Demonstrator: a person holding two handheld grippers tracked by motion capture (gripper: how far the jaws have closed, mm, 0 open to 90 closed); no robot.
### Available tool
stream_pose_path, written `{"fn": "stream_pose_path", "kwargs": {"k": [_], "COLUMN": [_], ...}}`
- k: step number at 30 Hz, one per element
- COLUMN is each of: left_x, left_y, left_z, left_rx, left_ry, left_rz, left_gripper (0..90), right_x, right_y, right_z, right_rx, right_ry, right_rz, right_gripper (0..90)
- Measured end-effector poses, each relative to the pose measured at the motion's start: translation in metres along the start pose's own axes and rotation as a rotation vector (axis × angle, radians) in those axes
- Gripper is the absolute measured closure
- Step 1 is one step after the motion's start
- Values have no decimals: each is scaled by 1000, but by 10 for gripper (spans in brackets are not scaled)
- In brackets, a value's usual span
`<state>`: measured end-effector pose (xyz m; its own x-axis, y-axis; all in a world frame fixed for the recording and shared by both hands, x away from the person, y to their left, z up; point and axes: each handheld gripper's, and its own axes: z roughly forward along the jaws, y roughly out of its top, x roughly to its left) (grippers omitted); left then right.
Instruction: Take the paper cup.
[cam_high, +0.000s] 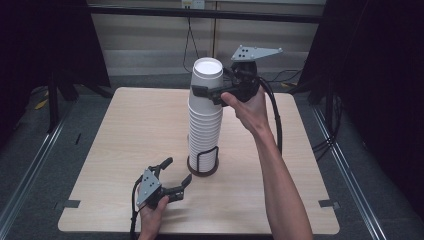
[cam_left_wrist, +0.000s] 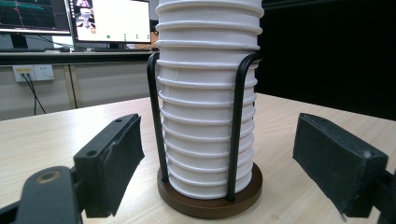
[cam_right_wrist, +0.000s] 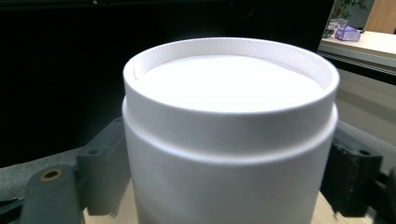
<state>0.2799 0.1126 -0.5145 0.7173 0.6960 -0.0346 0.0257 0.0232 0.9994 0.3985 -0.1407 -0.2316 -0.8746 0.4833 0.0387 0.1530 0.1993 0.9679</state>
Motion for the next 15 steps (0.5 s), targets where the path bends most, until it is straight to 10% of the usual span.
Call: {"fn": "stream_pose_path", "kwargs": {"k": [15], "left_x": [0], "left_y": [0], "left_z": [0], "left_rx": [1], "left_ry": [-1], "left_rz": [0], "left_gripper": [156], "right_x": [1], "right_y": [9], "right_z": [-5], "right_rx": [-26], "right_ry": [-10], "right_rz": [-10], "right_gripper": [205]}}
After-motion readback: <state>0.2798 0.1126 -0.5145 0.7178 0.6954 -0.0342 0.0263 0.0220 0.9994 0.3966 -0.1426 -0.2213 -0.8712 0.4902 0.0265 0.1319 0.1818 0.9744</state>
